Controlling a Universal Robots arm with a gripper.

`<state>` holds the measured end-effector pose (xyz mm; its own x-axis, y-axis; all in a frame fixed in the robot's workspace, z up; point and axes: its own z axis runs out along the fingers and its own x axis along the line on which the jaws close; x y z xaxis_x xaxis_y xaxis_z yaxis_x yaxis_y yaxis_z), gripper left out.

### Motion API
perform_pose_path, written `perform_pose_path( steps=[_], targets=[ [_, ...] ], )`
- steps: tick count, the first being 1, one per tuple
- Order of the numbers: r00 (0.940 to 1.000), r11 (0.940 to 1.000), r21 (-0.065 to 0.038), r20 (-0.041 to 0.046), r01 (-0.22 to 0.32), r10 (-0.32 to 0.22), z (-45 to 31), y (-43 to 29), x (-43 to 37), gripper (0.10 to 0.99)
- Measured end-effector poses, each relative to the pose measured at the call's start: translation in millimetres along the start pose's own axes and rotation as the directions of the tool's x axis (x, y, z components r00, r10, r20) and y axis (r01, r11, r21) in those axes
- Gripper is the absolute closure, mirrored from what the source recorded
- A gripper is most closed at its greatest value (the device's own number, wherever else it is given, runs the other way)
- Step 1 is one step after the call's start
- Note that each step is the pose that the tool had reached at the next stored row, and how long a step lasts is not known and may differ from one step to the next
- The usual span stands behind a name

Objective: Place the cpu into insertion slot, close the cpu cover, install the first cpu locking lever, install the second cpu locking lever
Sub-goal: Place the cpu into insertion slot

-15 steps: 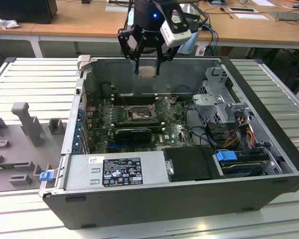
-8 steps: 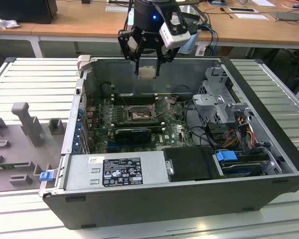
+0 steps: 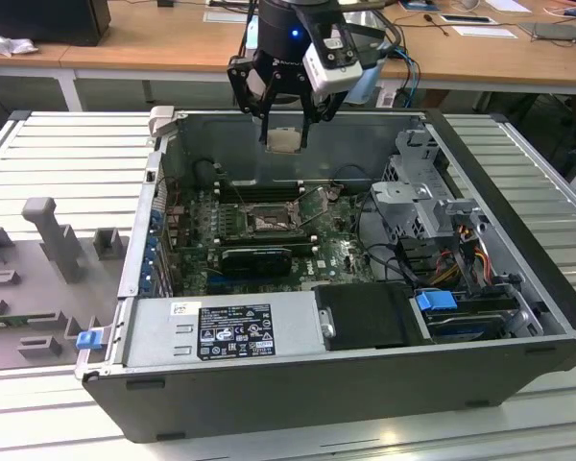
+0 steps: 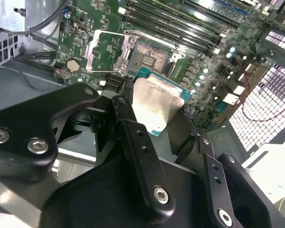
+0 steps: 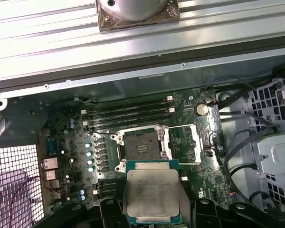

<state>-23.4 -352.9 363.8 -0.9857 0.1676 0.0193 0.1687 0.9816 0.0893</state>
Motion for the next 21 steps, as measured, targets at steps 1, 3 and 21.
perform_pose_path(
  steps=[1,3,21],
  targets=[
    [1.0000,1.0000,0.000,0.0004,-0.005,0.005,0.0,0.0,0.0,0.561],
    [0.9999,0.9999,0.000,0.0013,-0.014,0.014,0.0,0.0,0.0,0.561],
    [0.9936,0.9936,-0.003,0.0100,-0.113,0.113,0.0,0.0,0.0,0.561]
  ],
)
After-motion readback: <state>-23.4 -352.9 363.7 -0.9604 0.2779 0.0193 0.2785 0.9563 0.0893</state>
